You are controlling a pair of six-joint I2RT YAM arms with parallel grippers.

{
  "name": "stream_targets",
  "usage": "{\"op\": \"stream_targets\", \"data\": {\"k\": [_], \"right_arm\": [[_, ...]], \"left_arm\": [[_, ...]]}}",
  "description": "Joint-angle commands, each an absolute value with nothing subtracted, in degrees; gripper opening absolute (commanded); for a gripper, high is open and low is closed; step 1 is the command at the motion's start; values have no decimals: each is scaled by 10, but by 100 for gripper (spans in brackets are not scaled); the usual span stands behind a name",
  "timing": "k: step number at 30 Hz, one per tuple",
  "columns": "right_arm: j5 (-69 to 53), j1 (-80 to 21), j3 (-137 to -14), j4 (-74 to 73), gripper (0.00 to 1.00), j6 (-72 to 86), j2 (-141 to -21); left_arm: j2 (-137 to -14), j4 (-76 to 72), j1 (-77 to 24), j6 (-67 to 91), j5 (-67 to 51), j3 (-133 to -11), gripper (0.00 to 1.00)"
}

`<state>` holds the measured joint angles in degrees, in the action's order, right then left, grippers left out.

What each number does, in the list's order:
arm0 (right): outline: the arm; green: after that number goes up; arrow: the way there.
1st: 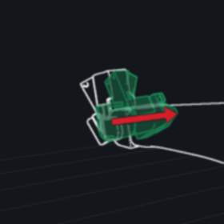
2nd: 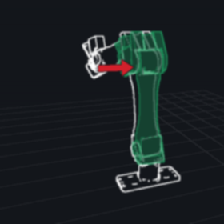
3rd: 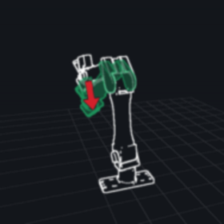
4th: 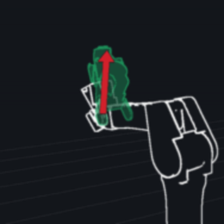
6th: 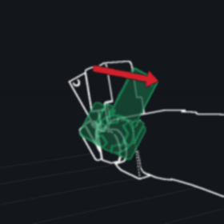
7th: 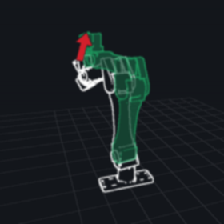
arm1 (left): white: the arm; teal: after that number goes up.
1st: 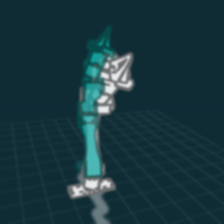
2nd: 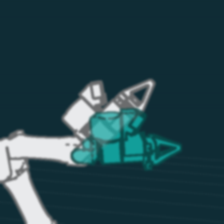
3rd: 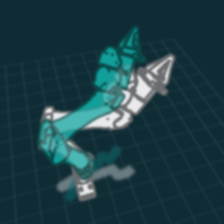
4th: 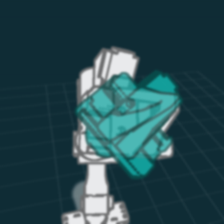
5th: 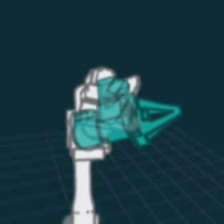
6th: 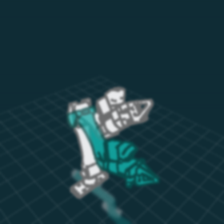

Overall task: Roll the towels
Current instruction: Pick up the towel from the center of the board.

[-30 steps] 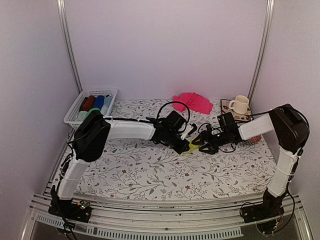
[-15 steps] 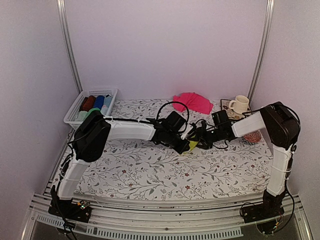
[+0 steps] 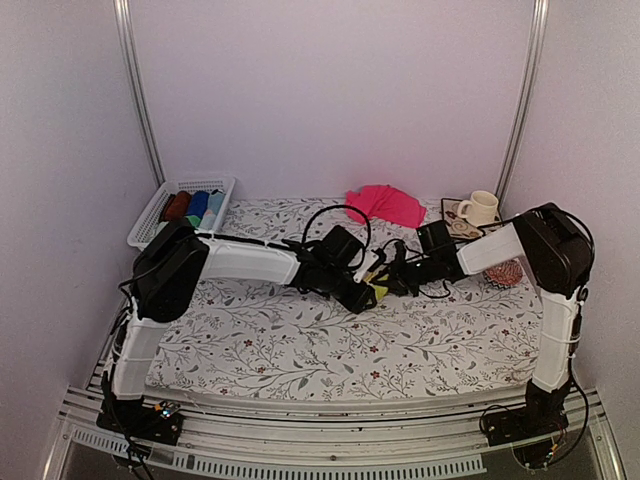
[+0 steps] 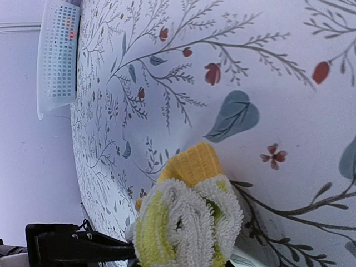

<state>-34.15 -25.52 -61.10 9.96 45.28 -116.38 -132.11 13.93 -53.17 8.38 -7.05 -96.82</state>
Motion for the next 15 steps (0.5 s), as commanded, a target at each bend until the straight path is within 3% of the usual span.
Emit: {"op": "stream_targets", "data": {"k": [1,4,6,15], "right_arm": [[-337,-257,-651,59,5,397,-1152],[-350,-257,-663,48,5,368,-1140],[-363,-257,-668,44,5,337,-1129],[-477,-257,-688,14,5,205,-1069]], "left_arm": [[-1262,202,-517,89,-64,-904,61],[-1225,202,-504,86,-67,-886,76],[-1198,194,-484,86,-79,-871,94],[-1087,43,-374,76,-262,-748,97]]}}
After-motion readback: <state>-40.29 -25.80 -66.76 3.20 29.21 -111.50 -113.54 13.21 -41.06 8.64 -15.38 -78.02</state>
